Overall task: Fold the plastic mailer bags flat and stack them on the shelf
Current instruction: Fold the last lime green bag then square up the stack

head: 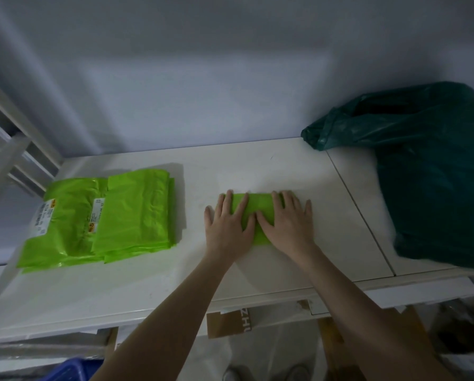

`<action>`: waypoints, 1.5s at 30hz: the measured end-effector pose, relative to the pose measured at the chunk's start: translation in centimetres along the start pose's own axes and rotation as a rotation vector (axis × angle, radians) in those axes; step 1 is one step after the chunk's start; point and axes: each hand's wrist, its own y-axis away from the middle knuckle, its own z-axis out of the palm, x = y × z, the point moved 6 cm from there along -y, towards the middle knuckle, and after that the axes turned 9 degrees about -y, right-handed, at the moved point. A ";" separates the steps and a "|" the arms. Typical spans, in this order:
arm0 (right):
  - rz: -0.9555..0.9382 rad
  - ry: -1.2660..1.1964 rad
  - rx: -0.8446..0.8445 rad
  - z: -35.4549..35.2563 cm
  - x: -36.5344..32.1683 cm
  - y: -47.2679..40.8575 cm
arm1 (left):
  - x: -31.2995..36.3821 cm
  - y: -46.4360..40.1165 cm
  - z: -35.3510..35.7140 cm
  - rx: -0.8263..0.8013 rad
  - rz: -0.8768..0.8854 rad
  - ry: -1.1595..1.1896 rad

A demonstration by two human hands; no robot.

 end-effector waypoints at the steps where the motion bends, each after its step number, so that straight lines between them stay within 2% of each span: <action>1: 0.015 -0.028 0.022 0.0 0.2 0.1 | 0.0 0.0 0.0 0.004 -0.002 -0.004; 6: 0.060 -0.098 0.042 0.0 0.7 0.3 | 0.0 0.0 0.1 0.022 0.003 0.007; 10: 0.055 -0.039 -0.034 0.2 1.0 -0.3 | 0.2 -0.8 0.2 0.008 0.026 0.069; 13: 0.076 0.016 -0.063 0.0 1.3 -1.1 | 0.2 -1.9 0.2 -0.060 0.123 0.110; 16: 0.102 0.096 -0.077 -0.5 1.4 -1.6 | -0.3 -2.1 0.3 -0.037 0.207 0.005; 18: 0.069 0.136 0.004 -1.3 0.8 -1.5 | -0.4 -1.5 -0.2 -0.020 0.198 -0.051; 22: -0.147 0.101 0.388 -3.2 -2.2 1.2 | -0.7 0.4 -2.8 0.097 0.141 0.036; 24: -0.248 0.046 0.435 -3.0 -3.6 2.9 | -1.1 1.7 -3.6 0.192 0.193 0.045; 27: -0.392 0.015 0.352 -1.4 -5.2 5.2 | -1.9 3.7 -3.1 0.263 0.308 -0.022; 29: -0.392 0.031 0.284 -0.1 -5.0 5.8 | -2.3 4.5 -2.7 0.254 0.324 -0.052; 32: -0.313 0.033 0.207 0.4 -4.1 4.9 | -2.3 4.5 -2.2 0.108 0.289 -0.045; 35: -0.291 0.041 0.149 0.4 -4.0 3.6 | -2.0 4.0 -1.6 0.033 0.263 -0.073; 45: -0.314 0.116 0.215 -0.4 -4.6 1.6 | -0.8 1.2 -1.9 -0.052 0.145 -0.142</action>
